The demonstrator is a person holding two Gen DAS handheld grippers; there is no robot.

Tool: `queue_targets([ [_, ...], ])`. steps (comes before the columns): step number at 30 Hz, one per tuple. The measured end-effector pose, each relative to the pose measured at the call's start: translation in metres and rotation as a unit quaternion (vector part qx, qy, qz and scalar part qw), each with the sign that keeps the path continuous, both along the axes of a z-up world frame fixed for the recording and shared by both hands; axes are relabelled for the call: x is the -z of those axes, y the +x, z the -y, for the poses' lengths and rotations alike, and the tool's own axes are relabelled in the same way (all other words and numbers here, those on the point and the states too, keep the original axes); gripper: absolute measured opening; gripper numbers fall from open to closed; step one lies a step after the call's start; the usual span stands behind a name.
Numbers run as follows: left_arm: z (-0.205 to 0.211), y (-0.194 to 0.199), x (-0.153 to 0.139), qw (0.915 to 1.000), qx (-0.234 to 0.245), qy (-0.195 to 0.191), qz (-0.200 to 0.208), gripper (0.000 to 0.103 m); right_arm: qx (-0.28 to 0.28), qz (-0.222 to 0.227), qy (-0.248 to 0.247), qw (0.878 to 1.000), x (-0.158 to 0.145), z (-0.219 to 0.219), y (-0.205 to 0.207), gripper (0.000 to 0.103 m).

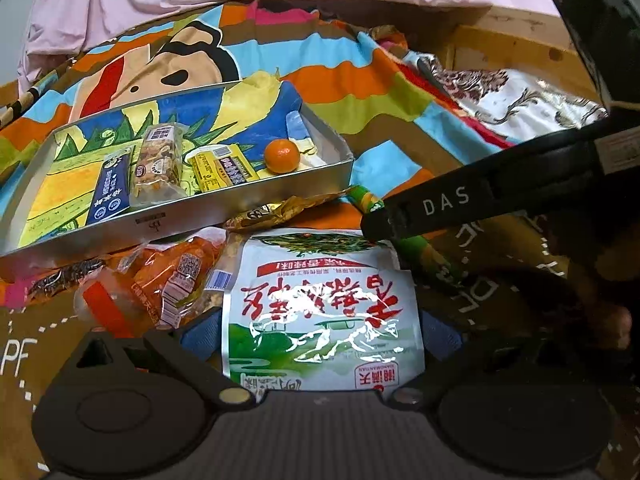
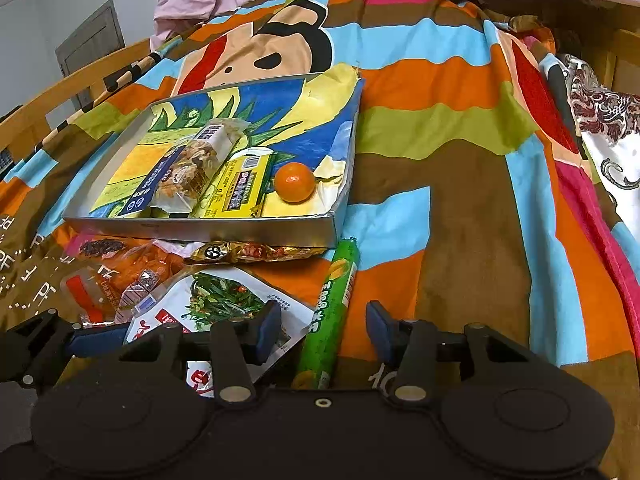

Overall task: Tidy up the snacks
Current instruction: 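Grasp the white-green seaweed packet with the left tool while the right tool grasps the green sausage stick, then lift the seaweed packet with the left tool while the right tool lifts the green stick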

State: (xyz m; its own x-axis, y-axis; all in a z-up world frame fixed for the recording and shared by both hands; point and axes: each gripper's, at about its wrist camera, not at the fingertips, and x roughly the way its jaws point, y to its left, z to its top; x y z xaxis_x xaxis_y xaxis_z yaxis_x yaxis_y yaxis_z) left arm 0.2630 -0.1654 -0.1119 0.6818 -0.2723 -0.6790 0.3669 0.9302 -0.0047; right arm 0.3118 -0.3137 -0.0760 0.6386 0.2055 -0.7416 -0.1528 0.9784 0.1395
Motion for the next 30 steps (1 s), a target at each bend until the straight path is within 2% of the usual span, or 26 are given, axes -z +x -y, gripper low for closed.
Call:
queue_targets([
  [6,0.000,0.002,0.000,0.9999,-0.009,0.006,-0.002,0.099,0.001,-0.004,-0.005,1.000,0.003,0.000,0.004,0.042],
  [14,-0.006,-0.003,-0.004,0.9998,-0.015,0.003,-0.012,0.098,0.001,-0.009,-0.012,1.000,0.004,-0.002,0.003,0.022],
  [30,-0.025,-0.026,-0.012,0.9983,-0.046,0.011,-0.034,0.098,-0.018,-0.029,-0.023,0.999,-0.006,-0.005,-0.015,0.022],
])
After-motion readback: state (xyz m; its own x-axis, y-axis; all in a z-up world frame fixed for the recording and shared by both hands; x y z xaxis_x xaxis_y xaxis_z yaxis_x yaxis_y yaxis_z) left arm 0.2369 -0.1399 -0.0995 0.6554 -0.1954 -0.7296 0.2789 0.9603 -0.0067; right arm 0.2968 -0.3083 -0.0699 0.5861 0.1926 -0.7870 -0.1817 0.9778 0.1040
